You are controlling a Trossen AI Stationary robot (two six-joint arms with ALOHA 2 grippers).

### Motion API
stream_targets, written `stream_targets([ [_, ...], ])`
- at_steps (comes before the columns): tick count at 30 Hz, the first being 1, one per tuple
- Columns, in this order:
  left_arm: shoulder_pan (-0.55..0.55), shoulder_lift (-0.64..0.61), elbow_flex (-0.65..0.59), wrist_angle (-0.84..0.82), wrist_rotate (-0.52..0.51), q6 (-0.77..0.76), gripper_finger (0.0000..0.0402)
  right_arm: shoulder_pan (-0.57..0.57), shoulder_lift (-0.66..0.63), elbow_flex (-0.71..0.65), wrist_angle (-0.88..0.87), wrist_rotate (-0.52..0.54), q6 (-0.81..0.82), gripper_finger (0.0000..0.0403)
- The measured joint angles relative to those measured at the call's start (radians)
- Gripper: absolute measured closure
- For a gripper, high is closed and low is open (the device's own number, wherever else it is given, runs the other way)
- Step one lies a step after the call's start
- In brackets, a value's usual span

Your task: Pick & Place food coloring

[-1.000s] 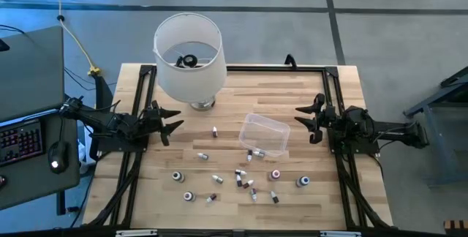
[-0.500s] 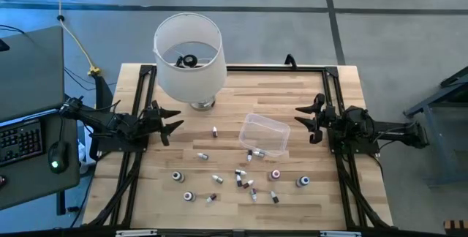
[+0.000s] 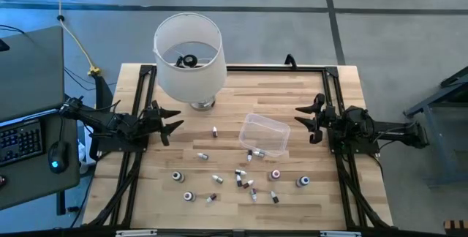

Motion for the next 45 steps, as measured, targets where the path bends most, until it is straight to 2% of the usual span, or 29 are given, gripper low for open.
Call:
stream_targets([
  [25, 0.000, 0.000, -0.002, 0.011, 0.006, -0.002, 0.0207, 0.000, 0.000, 0.000, 0.005, 0.000, -0.004, 0.0238],
  [30, 0.000, 0.000, -0.002, 0.010, 0.013, -0.050, 0.0207, 0.000, 0.000, 0.000, 0.034, -0.002, 0.098, 0.0238],
  [33, 0.000, 0.000, -0.001, 0.011, 0.047, -0.118, 0.0207, 0.000, 0.000, 0.000, 0.084, 0.030, 0.071, 0.0238],
  [36, 0.000, 0.000, -0.001, 0.014, 0.084, -0.131, 0.0207, 0.000, 0.000, 0.000, 0.114, 0.046, 0.067, 0.0238],
  [39, 0.000, 0.000, -0.002, 0.017, 0.107, -0.132, 0.0207, 0.000, 0.000, 0.000, 0.125, 0.125, 0.028, 0.0238],
  [41, 0.000, 0.000, -0.002, 0.017, 0.116, -0.132, 0.0207, -0.001, 0.004, 0.000, 0.123, 0.139, 0.031, 0.0238],
  [43, 0.000, 0.000, -0.002, 0.017, 0.116, -0.132, 0.0207, -0.001, 0.007, 0.000, 0.125, 0.101, 0.048, 0.0238],
  [45, 0.000, 0.000, -0.002, 0.018, 0.117, -0.132, 0.0207, -0.001, 0.015, 0.000, 0.139, -0.014, 0.050, 0.0238],
])
